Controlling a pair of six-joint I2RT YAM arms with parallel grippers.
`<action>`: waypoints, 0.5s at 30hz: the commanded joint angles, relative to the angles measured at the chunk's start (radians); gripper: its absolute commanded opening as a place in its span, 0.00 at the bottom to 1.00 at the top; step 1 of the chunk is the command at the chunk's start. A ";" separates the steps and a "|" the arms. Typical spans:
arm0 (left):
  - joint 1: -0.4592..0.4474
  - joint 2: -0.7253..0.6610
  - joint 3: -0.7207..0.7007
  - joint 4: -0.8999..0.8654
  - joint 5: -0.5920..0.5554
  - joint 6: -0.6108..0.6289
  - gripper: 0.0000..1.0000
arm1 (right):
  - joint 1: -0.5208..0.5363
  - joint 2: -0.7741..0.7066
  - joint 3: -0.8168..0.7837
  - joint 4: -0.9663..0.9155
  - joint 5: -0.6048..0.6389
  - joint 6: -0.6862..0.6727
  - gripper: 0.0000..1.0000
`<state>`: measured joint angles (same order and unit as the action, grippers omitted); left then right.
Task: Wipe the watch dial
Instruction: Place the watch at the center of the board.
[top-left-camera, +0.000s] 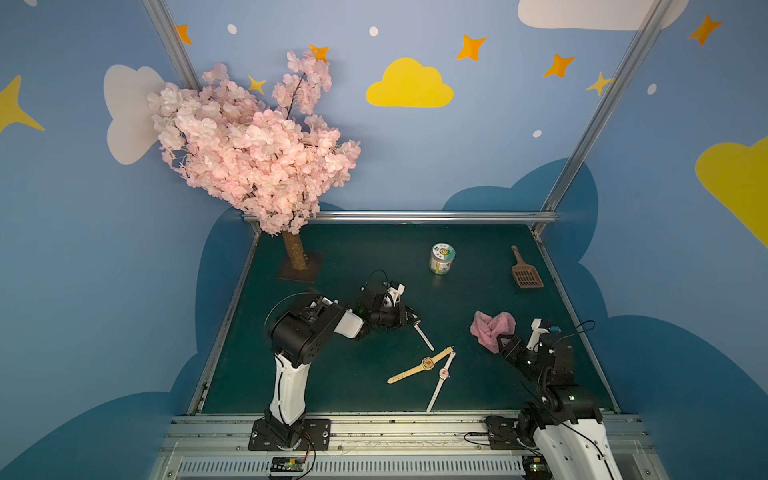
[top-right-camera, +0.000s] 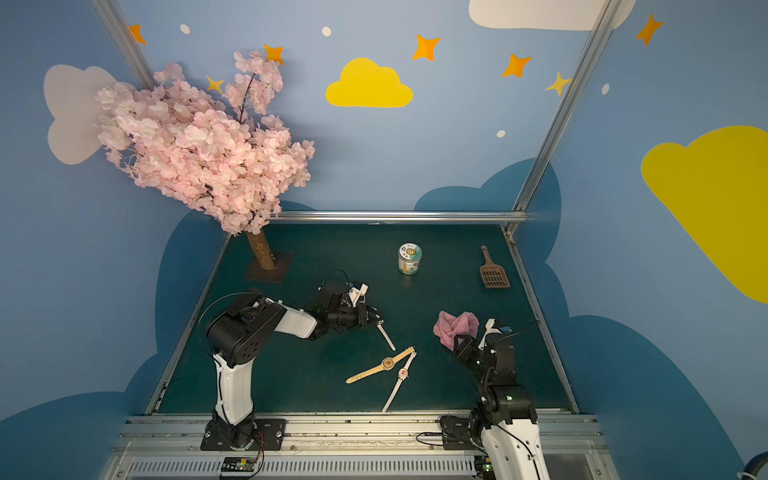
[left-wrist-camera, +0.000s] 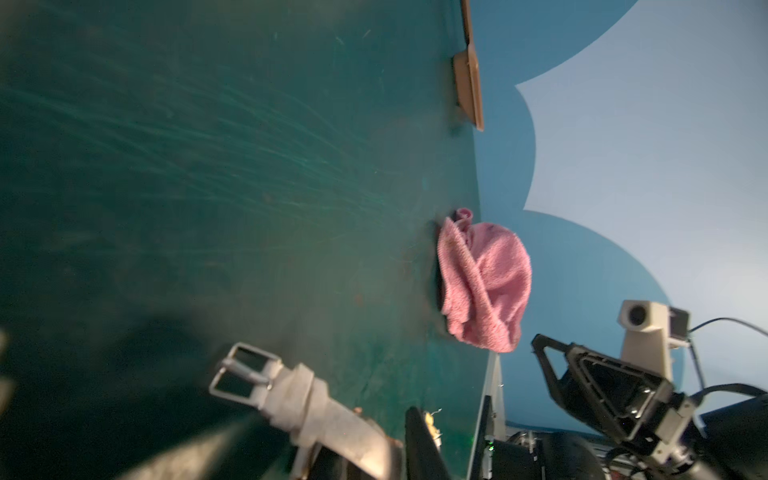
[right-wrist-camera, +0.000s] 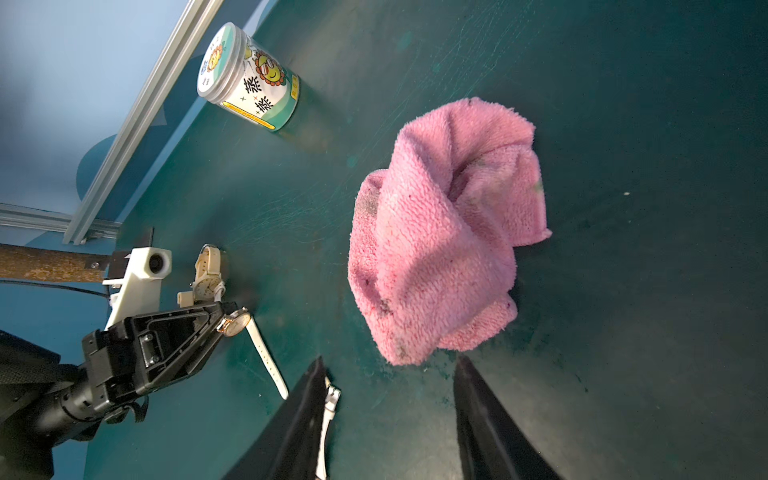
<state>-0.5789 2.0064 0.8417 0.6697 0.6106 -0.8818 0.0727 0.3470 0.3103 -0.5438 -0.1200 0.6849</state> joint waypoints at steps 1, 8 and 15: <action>-0.008 -0.040 0.033 -0.129 -0.047 0.053 0.31 | -0.004 -0.008 0.032 -0.018 0.000 0.007 0.50; -0.016 -0.101 0.031 -0.241 -0.135 0.088 0.37 | -0.003 -0.008 0.037 -0.018 -0.001 0.003 0.50; -0.024 -0.142 0.039 -0.285 -0.156 0.112 0.39 | -0.002 -0.006 0.035 -0.019 -0.006 0.003 0.51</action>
<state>-0.5983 1.8858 0.8677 0.4290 0.4736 -0.8005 0.0727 0.3470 0.3161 -0.5442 -0.1204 0.6849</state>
